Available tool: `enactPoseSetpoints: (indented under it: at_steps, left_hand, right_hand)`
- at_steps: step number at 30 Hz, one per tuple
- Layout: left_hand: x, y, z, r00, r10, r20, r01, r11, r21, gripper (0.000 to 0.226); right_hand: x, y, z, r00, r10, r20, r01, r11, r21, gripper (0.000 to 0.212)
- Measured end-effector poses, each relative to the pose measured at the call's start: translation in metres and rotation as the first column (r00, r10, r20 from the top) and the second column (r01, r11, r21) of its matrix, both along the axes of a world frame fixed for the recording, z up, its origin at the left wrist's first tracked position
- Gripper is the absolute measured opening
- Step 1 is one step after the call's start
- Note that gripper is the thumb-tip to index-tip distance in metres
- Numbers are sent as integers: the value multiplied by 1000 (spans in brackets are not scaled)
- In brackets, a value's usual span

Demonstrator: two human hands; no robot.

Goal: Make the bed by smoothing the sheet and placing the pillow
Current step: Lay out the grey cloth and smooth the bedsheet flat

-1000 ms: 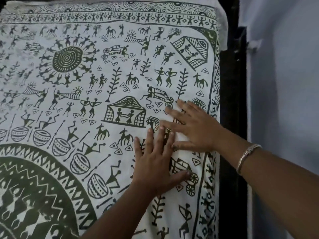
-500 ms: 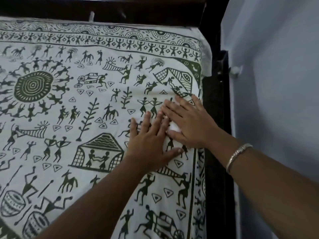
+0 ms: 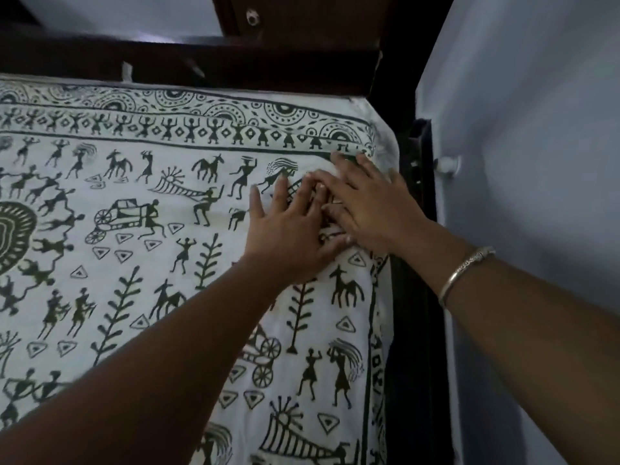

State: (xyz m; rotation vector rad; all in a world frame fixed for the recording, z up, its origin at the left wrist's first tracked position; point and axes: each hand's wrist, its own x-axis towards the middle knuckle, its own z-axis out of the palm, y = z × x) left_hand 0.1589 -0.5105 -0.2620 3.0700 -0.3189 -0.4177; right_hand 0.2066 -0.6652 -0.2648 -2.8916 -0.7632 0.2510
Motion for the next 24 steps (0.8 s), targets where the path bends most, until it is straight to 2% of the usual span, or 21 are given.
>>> enactPoseSetpoints:
  at_steps: [3,6,9,13,21,24]
  left_hand:
    - [28,1,3,999,-32,36,32,999,-6,85]
    - [49,-1,1,998,-58,6,58,998,-28,89]
    - [68,-5,-3,997,-78,-1,78,997,-10,97]
    - [95,-6,-1,993,-117,19,116,993,37,112]
    - [129,2,12,973,-221,-58,227,963,144,122]
    - [135,1,14,970,-225,-96,238,958,157,129]
  right_hand:
    - [22,-6,1,996,-57,74,56,998,14,57]
    - [37,-12,-4,1000,-17,-6,18,997,71,66]
    - [54,-16,-11,994,-45,-97,57,991,122,79]
    - [76,-19,-10,991,-51,-123,57,997,43,99]
    - [87,-9,-12,978,-119,-169,136,986,94,101]
    - [92,-7,-15,965,-128,-230,174,966,193,107]
